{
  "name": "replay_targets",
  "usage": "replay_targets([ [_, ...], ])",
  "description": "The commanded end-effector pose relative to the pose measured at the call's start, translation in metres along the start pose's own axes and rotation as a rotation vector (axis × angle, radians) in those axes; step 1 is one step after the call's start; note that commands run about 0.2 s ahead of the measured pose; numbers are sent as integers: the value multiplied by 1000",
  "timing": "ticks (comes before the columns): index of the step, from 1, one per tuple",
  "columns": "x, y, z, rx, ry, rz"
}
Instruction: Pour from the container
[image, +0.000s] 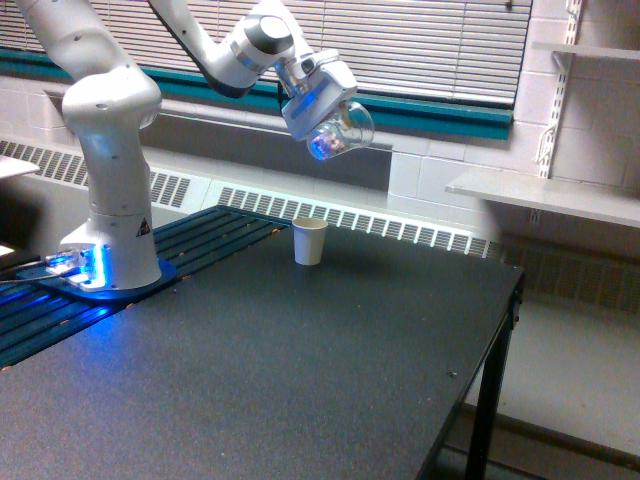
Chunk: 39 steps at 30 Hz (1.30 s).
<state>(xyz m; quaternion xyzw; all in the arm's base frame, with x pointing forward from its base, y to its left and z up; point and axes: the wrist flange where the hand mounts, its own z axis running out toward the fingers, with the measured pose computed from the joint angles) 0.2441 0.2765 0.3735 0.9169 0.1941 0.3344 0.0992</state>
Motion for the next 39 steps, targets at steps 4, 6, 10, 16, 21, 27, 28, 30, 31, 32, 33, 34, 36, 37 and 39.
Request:
replay_targets([
  [4,-26,5,1,-31,-21,10],
  [6,-30,4,0,-37,-21,8],
  [10,-37,1,-1,-39,-30,2],
  [16,-45,-1,-2,-51,-40,-10],
  [21,-48,-2,0,-61,-47,-20],
  [27,-53,-4,4,-72,-64,-33],
  [28,-54,-5,5,-75,-68,-36],
  [30,-55,-6,7,-77,-73,-41],
  [31,-56,-7,7,-78,-76,-44],
  [32,-56,-8,8,-80,-78,-46],
  [33,-57,-9,9,-81,-80,-47],
  [34,-57,-10,10,-82,-82,-50],
  [36,-58,-14,11,-83,-85,-57],
  [37,-59,-15,11,-84,-87,-60],
  [39,-61,-20,12,-84,-90,-70],
])
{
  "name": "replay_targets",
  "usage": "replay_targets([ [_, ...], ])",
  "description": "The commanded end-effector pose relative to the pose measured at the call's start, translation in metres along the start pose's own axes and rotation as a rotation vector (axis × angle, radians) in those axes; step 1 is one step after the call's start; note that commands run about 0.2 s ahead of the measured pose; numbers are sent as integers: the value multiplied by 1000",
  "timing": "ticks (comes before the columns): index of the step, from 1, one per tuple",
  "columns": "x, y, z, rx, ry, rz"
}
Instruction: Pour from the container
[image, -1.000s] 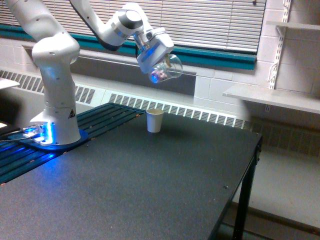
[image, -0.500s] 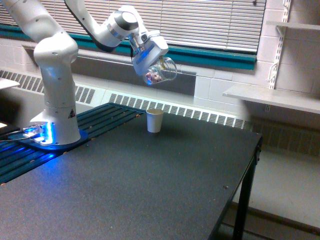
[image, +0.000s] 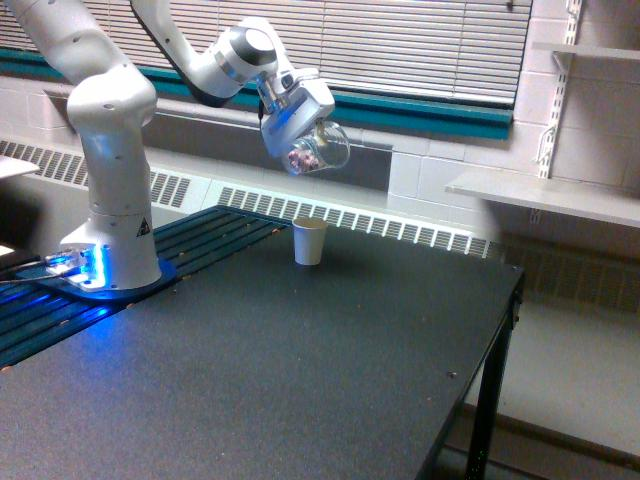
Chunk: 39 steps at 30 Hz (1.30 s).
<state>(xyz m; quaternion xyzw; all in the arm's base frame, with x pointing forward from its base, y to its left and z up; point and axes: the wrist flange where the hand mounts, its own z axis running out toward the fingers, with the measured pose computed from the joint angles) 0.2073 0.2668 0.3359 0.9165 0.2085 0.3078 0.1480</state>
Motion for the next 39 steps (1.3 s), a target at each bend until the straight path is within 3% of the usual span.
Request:
replay_targets([
  [1,-8,-10,7,-14,-26,-11],
  [39,-13,-21,29,-71,-68,-73],
])
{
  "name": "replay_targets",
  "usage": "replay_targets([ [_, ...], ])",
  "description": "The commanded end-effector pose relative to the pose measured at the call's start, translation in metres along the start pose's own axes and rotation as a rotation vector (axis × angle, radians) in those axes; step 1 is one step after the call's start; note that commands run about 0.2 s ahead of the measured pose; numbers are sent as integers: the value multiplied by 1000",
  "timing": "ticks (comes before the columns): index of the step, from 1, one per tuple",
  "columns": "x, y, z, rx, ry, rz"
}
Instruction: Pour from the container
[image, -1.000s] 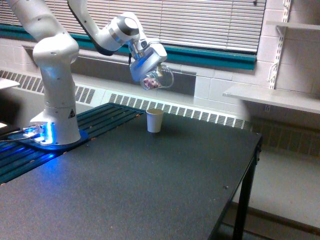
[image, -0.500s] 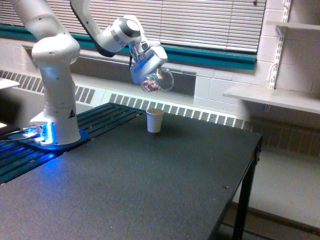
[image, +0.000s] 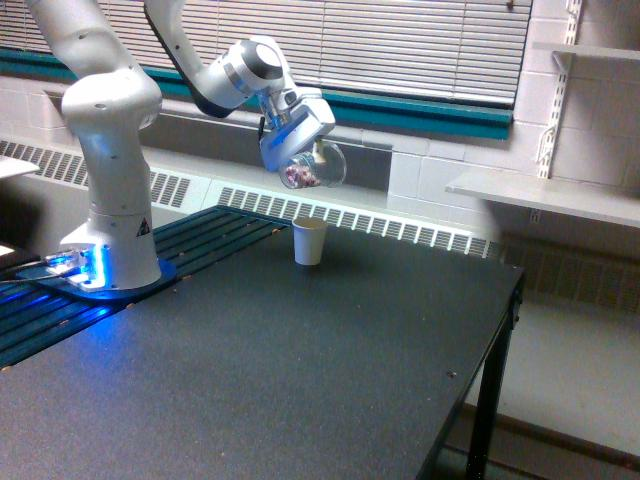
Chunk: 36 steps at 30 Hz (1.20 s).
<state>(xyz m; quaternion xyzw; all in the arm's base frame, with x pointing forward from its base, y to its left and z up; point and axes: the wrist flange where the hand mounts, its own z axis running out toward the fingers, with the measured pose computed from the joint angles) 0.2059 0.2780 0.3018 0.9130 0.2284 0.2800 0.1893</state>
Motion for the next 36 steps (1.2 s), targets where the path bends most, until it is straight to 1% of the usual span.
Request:
replay_targets([
  [1,-1,3,6,-19,-10,-1],
  [13,-9,1,14,-26,-30,-20],
  [21,-13,-6,16,-24,-41,-37],
  [36,-14,-17,18,-25,-46,-61],
])
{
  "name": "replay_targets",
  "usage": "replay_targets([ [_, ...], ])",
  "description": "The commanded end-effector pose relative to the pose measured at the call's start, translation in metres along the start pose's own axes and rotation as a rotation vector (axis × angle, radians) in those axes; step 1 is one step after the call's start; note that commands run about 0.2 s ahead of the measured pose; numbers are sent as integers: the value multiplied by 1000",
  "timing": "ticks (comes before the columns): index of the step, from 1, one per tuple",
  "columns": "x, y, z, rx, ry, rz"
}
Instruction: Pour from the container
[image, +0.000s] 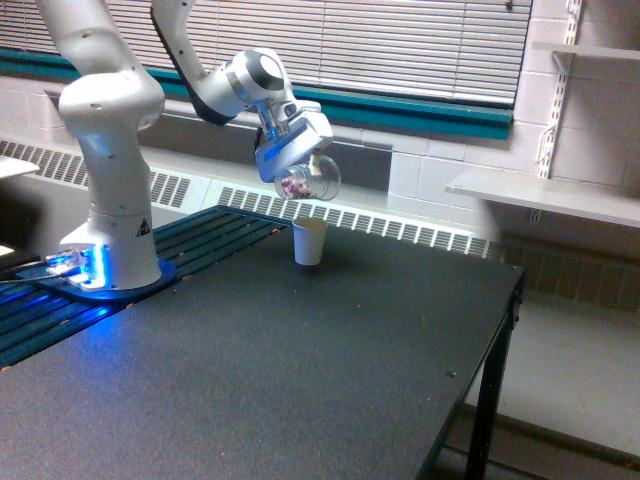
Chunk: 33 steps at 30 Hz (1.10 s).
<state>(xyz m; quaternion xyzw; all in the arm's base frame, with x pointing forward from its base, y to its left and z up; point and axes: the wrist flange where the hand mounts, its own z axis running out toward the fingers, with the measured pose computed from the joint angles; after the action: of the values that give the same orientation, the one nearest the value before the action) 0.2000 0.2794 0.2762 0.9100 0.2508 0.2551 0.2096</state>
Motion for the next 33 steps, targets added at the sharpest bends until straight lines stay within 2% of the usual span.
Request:
replay_targets([
  [1,0,-3,2,-11,-1,1],
  [33,-2,-12,8,-45,-5,-46],
])
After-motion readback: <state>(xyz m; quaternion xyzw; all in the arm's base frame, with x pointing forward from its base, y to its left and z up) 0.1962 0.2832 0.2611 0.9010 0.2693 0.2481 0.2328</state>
